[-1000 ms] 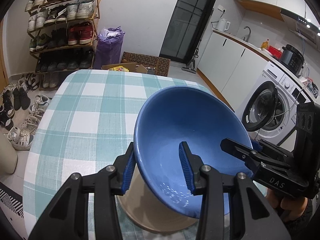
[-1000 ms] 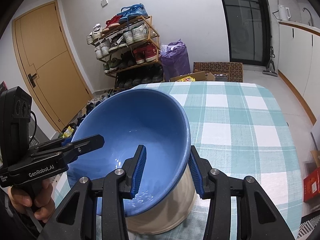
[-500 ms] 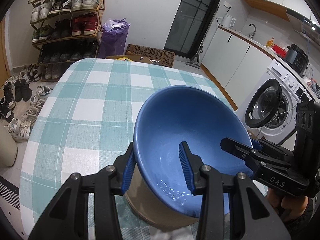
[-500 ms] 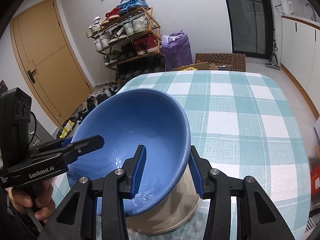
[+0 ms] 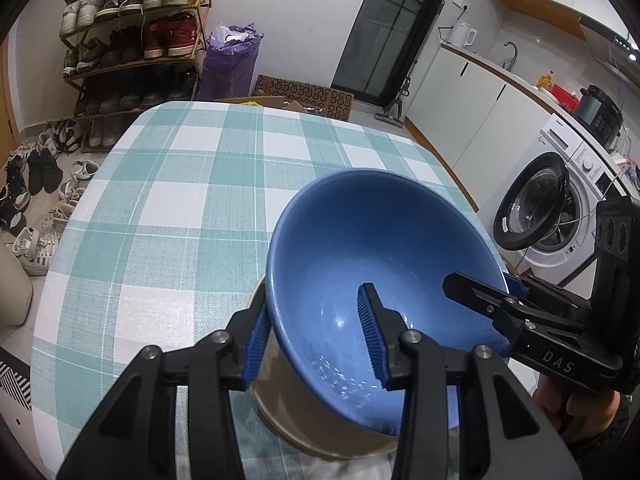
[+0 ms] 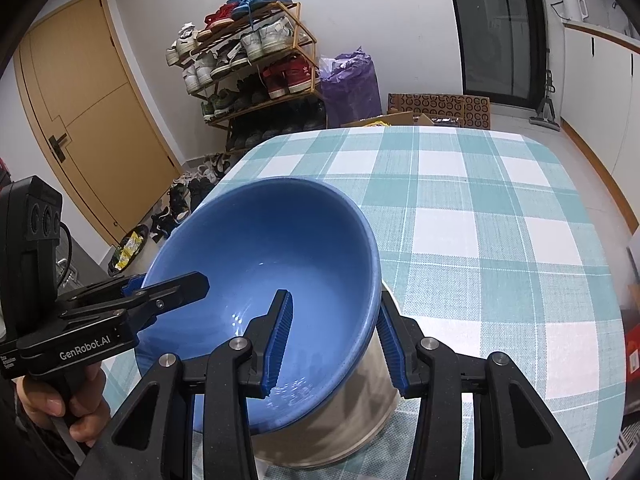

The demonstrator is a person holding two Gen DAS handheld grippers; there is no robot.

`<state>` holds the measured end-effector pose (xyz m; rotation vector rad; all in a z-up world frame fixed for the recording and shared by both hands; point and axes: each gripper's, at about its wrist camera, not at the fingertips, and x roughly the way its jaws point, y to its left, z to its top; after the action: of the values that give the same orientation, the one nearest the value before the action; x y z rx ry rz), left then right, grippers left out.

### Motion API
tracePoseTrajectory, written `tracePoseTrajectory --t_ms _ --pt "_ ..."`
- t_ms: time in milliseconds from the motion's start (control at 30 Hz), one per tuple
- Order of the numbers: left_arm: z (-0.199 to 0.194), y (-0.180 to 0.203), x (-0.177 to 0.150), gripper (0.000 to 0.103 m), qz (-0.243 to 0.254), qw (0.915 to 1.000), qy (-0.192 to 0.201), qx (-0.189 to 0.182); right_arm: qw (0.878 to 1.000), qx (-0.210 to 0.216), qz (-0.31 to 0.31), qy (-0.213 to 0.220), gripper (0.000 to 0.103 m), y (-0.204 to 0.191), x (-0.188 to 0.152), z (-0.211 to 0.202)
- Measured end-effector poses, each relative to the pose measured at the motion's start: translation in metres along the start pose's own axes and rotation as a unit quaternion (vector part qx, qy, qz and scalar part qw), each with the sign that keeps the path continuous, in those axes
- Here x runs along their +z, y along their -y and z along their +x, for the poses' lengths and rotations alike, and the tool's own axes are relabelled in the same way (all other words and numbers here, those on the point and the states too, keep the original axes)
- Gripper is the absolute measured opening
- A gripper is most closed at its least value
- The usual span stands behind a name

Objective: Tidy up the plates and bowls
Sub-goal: 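Lift the stacked blue bowls and carry them over the cream plate stack, then lower the stacked blue bowls onto the cream plates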

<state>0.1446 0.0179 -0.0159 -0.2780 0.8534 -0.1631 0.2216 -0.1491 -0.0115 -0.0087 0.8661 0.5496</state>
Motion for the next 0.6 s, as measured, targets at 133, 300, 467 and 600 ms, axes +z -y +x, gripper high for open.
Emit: tracePoseTrajectory --t_ms 133,300,467,600 --pt "0.002 -0.001 0.003 0.041 -0.001 1.0 0.002 -0.001 1.0 -0.001 -0.001 0.002 0.044 0.0 0.002 0.001" --pt "0.004 -0.001 0.005 0.041 0.003 1.0 0.006 0.001 1.0 -0.003 -0.003 0.003 0.044 0.002 0.004 0.005" --pt "0.006 0.0 0.007 0.041 0.005 1.0 0.008 0.002 1.0 -0.01 -0.004 0.004 0.044 0.003 0.007 0.007" --pt "0.01 0.001 0.012 0.041 0.006 0.9999 0.008 0.005 1.0 -0.009 -0.003 0.007 0.044 0.006 0.011 0.008"
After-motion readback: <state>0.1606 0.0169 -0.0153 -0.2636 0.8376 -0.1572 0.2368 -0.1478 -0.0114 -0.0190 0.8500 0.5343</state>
